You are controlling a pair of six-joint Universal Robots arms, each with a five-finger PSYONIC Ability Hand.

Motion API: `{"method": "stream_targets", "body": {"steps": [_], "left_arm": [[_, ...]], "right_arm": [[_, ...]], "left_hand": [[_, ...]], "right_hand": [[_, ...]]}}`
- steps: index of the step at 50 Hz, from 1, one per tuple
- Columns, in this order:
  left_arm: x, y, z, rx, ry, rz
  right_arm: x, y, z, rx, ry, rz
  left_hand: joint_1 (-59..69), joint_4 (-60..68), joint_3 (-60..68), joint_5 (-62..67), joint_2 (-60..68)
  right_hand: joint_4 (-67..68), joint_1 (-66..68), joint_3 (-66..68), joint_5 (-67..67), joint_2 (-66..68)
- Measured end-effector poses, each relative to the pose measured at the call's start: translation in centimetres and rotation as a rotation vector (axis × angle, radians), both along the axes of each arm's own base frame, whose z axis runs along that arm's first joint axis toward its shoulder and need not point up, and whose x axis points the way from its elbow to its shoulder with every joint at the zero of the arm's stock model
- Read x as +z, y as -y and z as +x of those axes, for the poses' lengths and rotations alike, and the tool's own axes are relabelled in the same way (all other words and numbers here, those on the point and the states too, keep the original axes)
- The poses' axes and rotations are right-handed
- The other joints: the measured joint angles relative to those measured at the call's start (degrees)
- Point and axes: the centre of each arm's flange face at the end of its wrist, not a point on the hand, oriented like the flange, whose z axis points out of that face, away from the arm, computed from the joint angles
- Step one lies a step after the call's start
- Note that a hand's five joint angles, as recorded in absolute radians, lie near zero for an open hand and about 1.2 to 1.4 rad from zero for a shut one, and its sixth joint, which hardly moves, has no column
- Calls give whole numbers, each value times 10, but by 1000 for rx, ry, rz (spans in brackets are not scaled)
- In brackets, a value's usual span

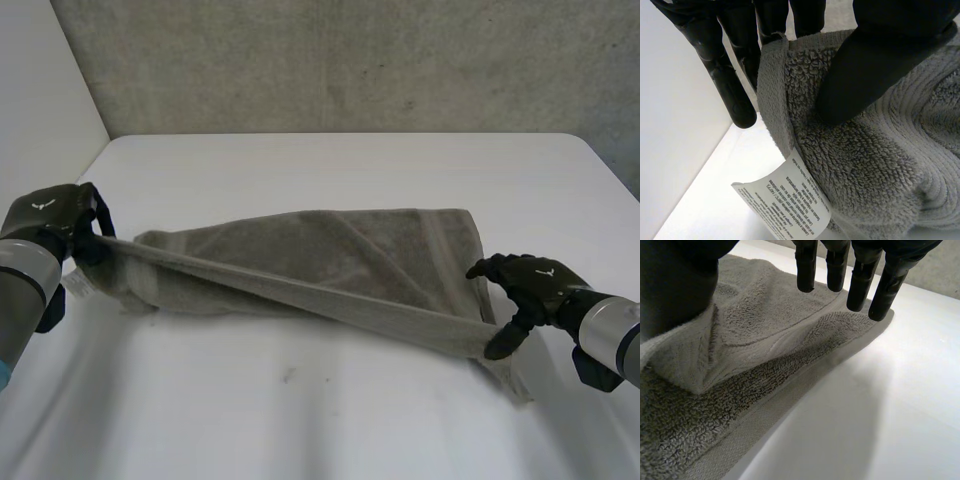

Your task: Fold the towel.

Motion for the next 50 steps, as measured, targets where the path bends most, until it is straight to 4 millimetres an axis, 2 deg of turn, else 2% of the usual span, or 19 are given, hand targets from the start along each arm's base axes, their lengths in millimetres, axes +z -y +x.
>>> {"method": "stream_targets", "body": {"steps": [7, 8, 12, 13, 17, 19, 21, 23, 26, 28, 32, 35, 36, 38, 40, 45, 50], "left_arm": [[-2, 0, 4, 10, -14, 6], [-4, -1, 4, 9, -14, 11], [-7, -4, 3, 3, -11, 22], [-8, -4, 3, 2, -11, 24], [-12, -8, 1, -7, -7, 35], [-14, -9, 0, -10, -7, 37], [-15, -10, -1, -14, -6, 38], [-16, -11, -2, -17, -5, 38], [-16, -11, -3, -20, -4, 37], [-16, -12, -3, -22, -4, 37], [-16, -13, -5, -28, -4, 39], [-17, -14, -6, -32, -3, 42], [-17, -15, -6, -33, -3, 42], [-18, -16, -7, -36, -3, 46], [-19, -17, -7, -38, -2, 48], [-20, -18, -8, -43, -1, 52], [-22, -19, -10, -50, 2, 59]], "right_arm": [[-6, -13, 2, 13, 4, 66], [-7, -18, 3, 21, 5, 85], [-8, -27, 4, 34, 5, 102], [-8, -28, 4, 35, 4, 103], [-6, -33, 3, 39, -11, 87], [-3, -34, 3, 46, -25, 65], [4, -34, 3, 60, -47, 16], [13, -32, 2, 72, -68, -46], [36, -25, 2, 84, -105, -236], [53, -20, 3, 81, -116, -373], [88, -12, 4, 59, -97, -652], [96, -11, 4, 52, -71, -716], [96, -11, 5, 51, -65, -714], [85, -11, 5, 55, -55, -648], [72, -12, 6, 61, -59, -556], [32, -18, 6, 94, -109, -255], [15, -20, 4, 113, -140, -117]], "left_hand": [[0, 0, 0, 0, 0], [0, 0, 0, 0, 0], [1, 0, 0, 3, 0], [1, 0, 0, 3, 0], [1, 0, 0, 5, 0], [1, 0, 0, 5, 0], [1, 0, 0, 5, 0], [1, 0, 0, 5, 0], [1, 0, 0, 5, 0], [1, 0, 0, 5, 0], [1, 0, 0, 5, 0], [1, 0, 0, 5, 0], [1, 0, 0, 5, 0], [1, 0, 0, 5, 0], [1, 0, 0, 5, 0], [1, 0, 0, 5, 0], [1, 0, 0, 5, 0]], "right_hand": [[21, 29, 22, 20, 22], [151, 171, 152, 167, 168], [372, 390, 380, 379, 388], [385, 401, 395, 392, 396], [197, 209, 203, 204, 201], [234, 256, 240, 247, 246], [391, 405, 399, 401, 401], [478, 495, 485, 486, 488], [539, 562, 544, 548, 543], [534, 551, 542, 545, 541], [382, 392, 389, 394, 383], [285, 291, 291, 289, 289], [255, 256, 262, 256, 259], [59, 71, 65, 58, 60], [-4, 11, 1, -11, -3], [-11, -9, -11, -14, -14], [-11, -9, -11, -14, -14]]}}
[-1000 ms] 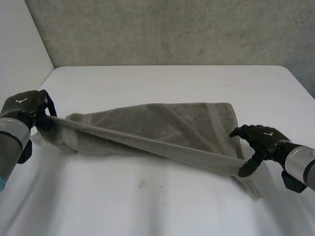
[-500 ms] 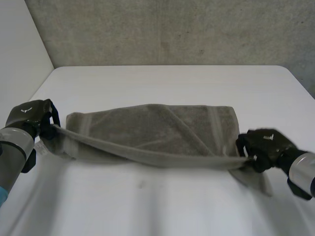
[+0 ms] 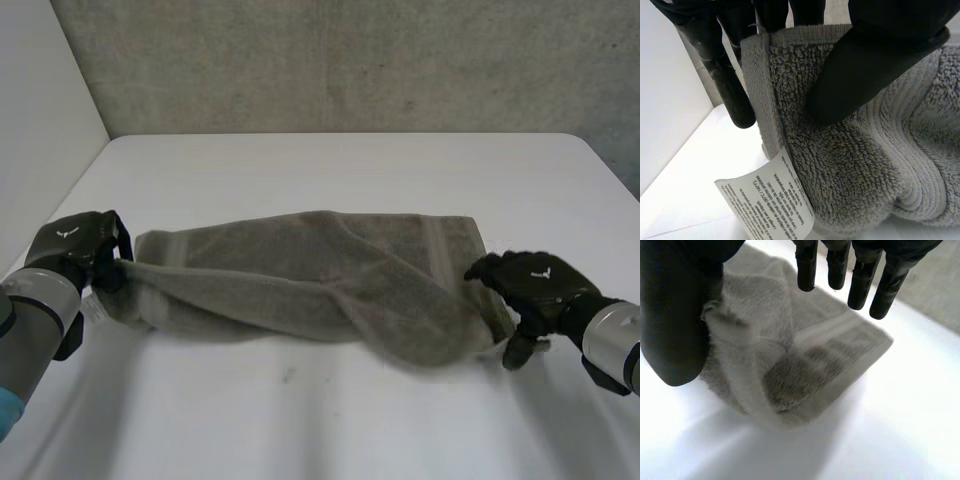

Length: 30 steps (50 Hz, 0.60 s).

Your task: Fold the towel.

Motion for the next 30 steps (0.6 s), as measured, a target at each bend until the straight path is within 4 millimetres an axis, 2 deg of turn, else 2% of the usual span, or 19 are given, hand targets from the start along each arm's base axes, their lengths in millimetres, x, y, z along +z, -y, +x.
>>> {"method": "stream_targets", "body": {"steps": [17, 19, 21, 25, 28, 30], "left_arm": [[-3, -3, -4, -15, 4, 10], [-3, -3, -4, -15, 5, 11], [-4, -3, -4, -15, 5, 11], [-4, -4, -4, -15, 6, 13], [-4, -5, -4, -18, 7, 14], [-3, -6, -5, -25, 10, 12]], "right_arm": [[-15, 6, -7, -31, -5, -27], [-16, 5, -7, -31, -6, -26], [-17, 4, -7, -31, -8, -23], [-17, 1, -7, -26, -12, -21], [-12, 0, -7, -23, -14, -33], [-1, 1, -8, -24, -15, -62]], "left_hand": [[0, 0, 0, 0, 0], [0, 0, 0, 0, 0], [0, 0, 0, 0, 0], [0, 0, 0, 0, 0], [0, 0, 0, 0, 0], [0, 0, 0, 0, 0]], "right_hand": [[10, 22, 13, 16, 15], [70, 89, 77, 90, 77], [213, 223, 221, 237, 224], [573, 590, 581, 586, 592], [620, 629, 625, 635, 623], [620, 629, 625, 634, 623]]}}
